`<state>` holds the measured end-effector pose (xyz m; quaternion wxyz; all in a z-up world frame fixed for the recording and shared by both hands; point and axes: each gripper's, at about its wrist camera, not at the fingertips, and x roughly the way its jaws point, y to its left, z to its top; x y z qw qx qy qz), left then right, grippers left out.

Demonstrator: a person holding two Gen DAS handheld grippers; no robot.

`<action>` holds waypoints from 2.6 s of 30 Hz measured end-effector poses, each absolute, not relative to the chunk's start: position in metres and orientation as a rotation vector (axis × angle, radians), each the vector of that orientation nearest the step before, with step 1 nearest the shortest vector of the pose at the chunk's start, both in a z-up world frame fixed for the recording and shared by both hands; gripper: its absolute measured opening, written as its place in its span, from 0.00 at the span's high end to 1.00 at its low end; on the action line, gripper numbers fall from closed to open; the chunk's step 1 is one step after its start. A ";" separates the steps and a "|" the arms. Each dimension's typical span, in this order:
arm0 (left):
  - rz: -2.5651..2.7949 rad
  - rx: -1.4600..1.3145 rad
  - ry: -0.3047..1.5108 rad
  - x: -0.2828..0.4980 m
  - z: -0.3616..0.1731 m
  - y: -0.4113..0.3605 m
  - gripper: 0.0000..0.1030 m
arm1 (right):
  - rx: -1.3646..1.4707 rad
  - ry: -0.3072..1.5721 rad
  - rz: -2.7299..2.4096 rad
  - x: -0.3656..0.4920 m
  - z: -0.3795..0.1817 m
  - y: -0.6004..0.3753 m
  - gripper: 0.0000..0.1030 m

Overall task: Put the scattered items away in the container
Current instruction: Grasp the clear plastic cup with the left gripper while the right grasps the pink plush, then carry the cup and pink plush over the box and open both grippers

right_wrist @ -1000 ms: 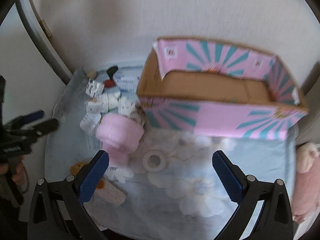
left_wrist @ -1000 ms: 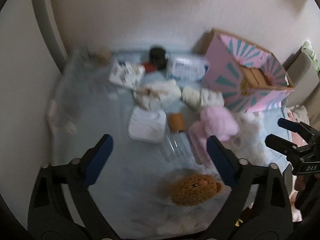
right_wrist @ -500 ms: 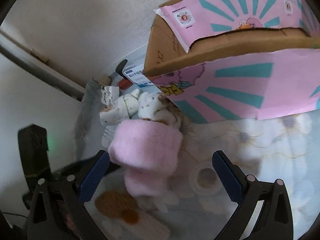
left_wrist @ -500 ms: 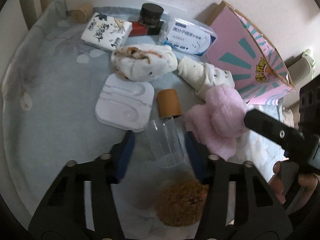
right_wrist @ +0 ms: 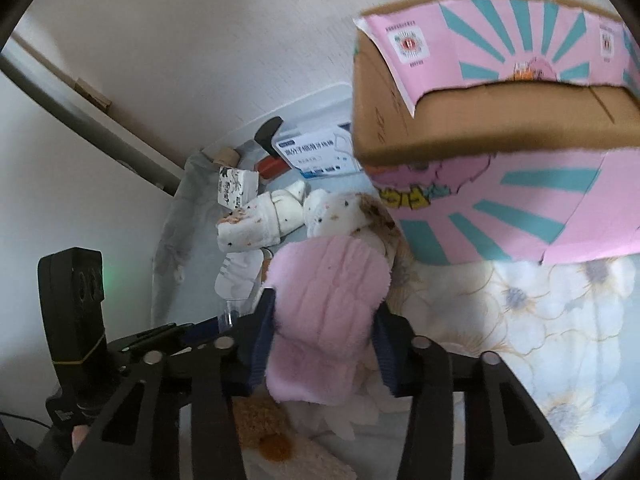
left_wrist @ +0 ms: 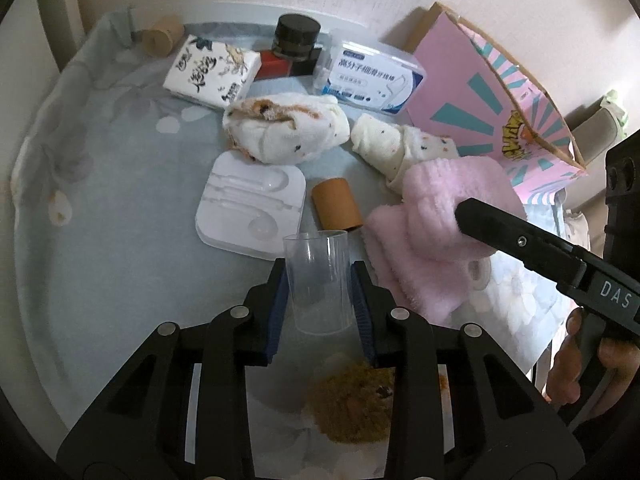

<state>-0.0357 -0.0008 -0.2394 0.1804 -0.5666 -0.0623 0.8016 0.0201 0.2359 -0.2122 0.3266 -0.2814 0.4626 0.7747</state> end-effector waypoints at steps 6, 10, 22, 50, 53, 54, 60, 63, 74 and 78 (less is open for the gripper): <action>2.280 -1.565 -0.181 -0.042 -0.216 -0.008 0.73 | -0.721 1.185 2.042 0.013 -0.201 0.238 0.67; 2.298 -1.527 -0.168 -0.044 -0.193 -0.013 0.73 | -0.712 1.163 2.057 0.015 -0.185 0.232 0.67; 2.348 -1.365 -0.091 -0.047 -0.115 0.001 0.73 | -0.701 0.932 2.101 0.034 -0.105 0.218 0.67; 2.147 -1.262 0.273 -0.134 -0.103 0.191 0.73 | -0.852 0.618 1.779 0.154 -0.069 0.310 0.67; 2.133 -1.284 0.304 -0.142 -0.117 0.205 0.73 | -0.880 0.641 1.757 0.160 -0.081 0.319 0.67; 2.128 -1.293 0.306 -0.143 -0.121 0.208 0.73 | -0.885 0.649 1.755 0.161 -0.084 0.320 0.67; 2.119 -1.324 0.318 -0.152 -0.138 0.222 0.73 | -0.908 0.695 1.743 0.164 -0.108 0.325 0.67; 2.125 -1.332 0.312 -0.155 -0.140 0.222 0.73 | -0.912 0.708 1.748 0.167 -0.116 0.326 0.67; 2.141 -1.360 0.317 -0.160 -0.148 0.220 0.73 | -0.926 0.731 1.762 0.169 -0.131 0.337 0.67; 2.149 -1.350 0.292 -0.160 -0.145 0.217 0.53 | -0.936 0.747 1.773 0.170 -0.134 0.339 0.67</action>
